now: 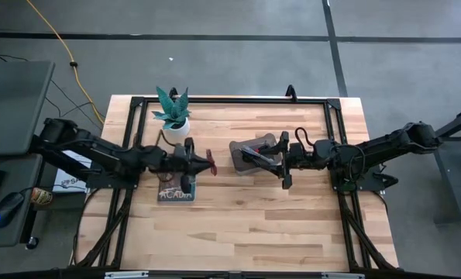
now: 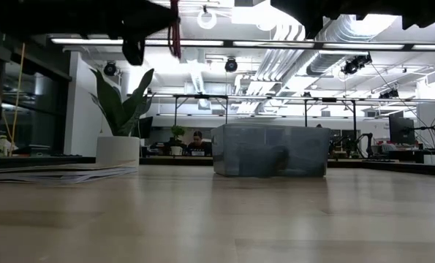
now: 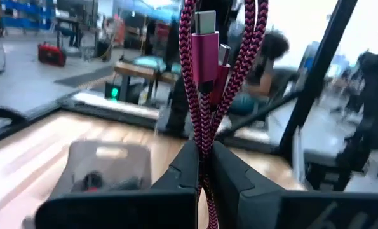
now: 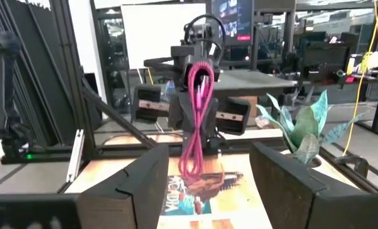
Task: Pick and place USB-C Cables
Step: Put the pink USB cable into the black bin, then return to Home Position
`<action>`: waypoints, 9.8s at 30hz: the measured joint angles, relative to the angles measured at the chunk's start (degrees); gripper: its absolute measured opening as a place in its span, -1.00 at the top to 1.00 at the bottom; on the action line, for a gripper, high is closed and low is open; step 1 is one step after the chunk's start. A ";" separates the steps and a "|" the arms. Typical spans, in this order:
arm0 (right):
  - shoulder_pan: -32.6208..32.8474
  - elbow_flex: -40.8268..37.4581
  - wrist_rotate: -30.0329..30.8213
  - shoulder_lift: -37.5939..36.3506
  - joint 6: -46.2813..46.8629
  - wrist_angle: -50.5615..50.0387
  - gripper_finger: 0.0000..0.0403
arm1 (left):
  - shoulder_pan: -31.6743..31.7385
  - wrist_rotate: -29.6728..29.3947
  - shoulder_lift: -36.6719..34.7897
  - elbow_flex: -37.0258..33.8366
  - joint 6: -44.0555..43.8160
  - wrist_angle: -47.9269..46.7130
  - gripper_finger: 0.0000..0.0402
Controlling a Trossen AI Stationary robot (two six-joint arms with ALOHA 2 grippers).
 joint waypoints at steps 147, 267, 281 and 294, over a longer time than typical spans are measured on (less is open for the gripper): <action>-0.59 -7.36 -1.65 -2.19 1.86 0.77 0.99 | -10.54 -18.43 -11.54 -2.45 4.44 -4.09 0.16; -16.11 45.64 -2.45 48.28 8.18 -88.11 -0.04 | -10.52 -18.41 -11.52 -2.38 3.17 -4.38 0.16; -16.06 50.75 1.04 43.84 5.69 -92.44 -0.04 | -10.51 -18.41 -11.50 -2.38 3.41 -4.33 0.16; -13.26 34.33 0.64 20.29 4.64 -77.40 -0.04 | -10.52 -18.43 -11.50 -2.38 3.43 -4.77 0.16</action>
